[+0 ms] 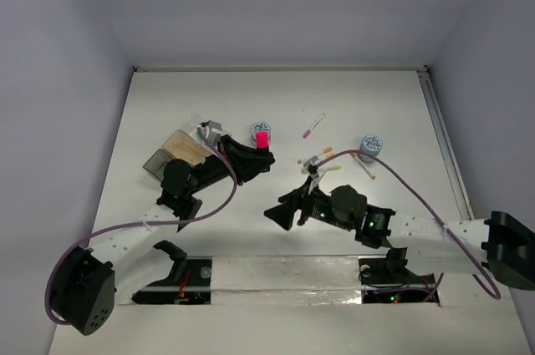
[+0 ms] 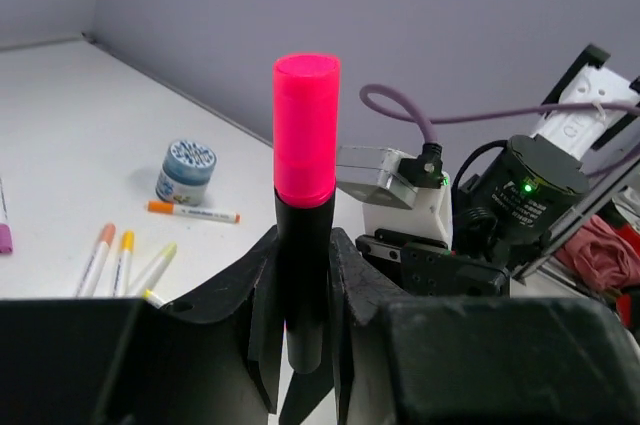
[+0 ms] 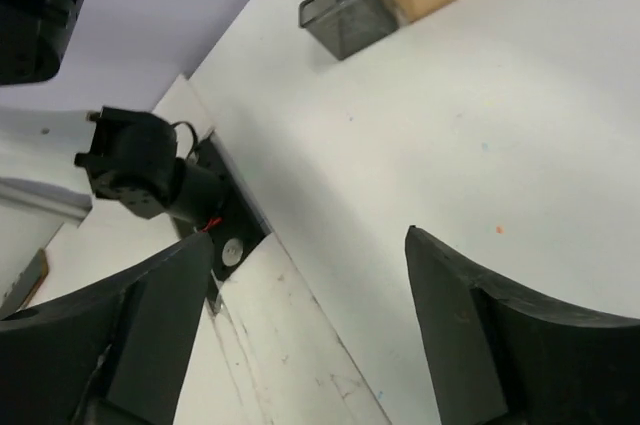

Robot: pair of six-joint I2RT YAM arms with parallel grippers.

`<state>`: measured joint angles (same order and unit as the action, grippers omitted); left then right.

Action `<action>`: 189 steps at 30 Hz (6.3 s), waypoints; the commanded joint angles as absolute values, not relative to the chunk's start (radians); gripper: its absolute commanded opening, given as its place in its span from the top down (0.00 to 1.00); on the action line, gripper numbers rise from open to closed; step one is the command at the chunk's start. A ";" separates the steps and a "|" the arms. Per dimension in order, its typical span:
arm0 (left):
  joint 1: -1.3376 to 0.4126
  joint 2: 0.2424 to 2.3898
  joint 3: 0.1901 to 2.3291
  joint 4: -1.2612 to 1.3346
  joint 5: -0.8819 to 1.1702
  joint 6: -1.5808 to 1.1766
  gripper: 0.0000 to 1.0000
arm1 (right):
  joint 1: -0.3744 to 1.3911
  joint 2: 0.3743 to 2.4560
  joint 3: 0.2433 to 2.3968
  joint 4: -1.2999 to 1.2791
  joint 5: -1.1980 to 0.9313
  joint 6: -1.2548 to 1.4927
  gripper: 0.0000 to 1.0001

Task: Sort the stationery into containers
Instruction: Place the pen in the storage box, then pick up the stationery from the center of the board, then place the stationery in the storage box.

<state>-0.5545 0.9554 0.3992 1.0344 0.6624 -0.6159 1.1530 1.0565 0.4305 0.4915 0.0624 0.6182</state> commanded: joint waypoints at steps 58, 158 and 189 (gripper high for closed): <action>-0.235 1.494 0.673 0.497 -0.242 -0.877 0.92 | 1.147 0.606 0.288 0.003 0.327 0.626 0.23; -0.362 0.195 0.670 -0.189 -0.028 -0.250 0.03 | 0.957 2.143 1.896 0.109 -0.058 0.201 0.70; -0.353 0.186 0.666 -0.181 -0.005 -0.244 0.02 | 1.012 2.542 2.255 0.150 -0.021 0.136 0.68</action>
<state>-0.3576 0.1963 0.6605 -0.2218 -0.0120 -0.2447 1.0023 2.5488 2.2372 0.0151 -0.0414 0.1493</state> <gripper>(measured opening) 0.975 0.703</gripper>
